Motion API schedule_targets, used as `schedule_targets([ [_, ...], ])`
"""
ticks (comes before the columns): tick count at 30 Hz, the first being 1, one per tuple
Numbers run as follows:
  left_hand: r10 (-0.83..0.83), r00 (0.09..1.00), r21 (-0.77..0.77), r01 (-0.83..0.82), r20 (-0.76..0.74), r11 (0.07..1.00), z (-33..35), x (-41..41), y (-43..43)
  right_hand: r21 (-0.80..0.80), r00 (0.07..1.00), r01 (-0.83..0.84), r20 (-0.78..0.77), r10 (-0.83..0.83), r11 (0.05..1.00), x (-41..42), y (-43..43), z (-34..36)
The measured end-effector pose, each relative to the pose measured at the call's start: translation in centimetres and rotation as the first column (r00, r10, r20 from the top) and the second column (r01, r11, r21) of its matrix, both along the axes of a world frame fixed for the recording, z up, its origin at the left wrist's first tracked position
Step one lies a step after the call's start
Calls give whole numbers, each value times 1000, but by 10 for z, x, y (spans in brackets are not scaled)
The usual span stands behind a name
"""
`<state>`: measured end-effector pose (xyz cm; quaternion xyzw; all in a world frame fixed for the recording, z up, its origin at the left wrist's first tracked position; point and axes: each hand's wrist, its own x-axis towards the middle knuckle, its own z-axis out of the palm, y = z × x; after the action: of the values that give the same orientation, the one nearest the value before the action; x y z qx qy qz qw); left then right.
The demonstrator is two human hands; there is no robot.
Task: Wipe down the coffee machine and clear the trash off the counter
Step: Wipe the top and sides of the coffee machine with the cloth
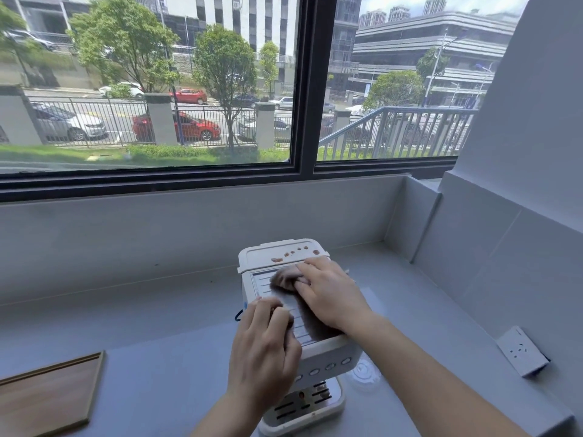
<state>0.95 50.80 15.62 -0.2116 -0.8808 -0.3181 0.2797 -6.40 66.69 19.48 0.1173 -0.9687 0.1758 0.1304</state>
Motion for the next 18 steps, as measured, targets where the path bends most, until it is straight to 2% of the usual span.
schedule_targets([
  [2, -4, 1000, -5, 4, -3, 1000, -1, 1, 0, 35, 1000, 23, 11, -23, 999, -7, -15, 5],
  [6, -10, 1000, -53, 10, 10, 999, 1, 0, -3, 23, 983, -183, 15, 182, 983, 10, -9, -2],
  [8, -11, 1000, -66, 12, 24, 998, 3, 0, -2, 10, 995, -100, -2, 100, 995, 8, 17, -6],
  [10, -1, 998, -83, 6, 59, 997, 5, 1, -1, -35, 998, 63, -9, -64, 997, -3, 31, -7],
  [13, 53, 991, -196, -27, 126, 980, 11, 0, 1, -61, 966, 249, 86, -243, 967, -32, 19, -5],
  [16, 173, 945, -387, -55, 277, 920, 19, -7, 10, -93, 954, 280, 135, -266, 956, -48, 9, 1],
  [18, 222, 912, -458, -44, 344, 888, 19, -10, 15, -103, 971, 227, 101, -217, 968, -41, 13, 0],
])
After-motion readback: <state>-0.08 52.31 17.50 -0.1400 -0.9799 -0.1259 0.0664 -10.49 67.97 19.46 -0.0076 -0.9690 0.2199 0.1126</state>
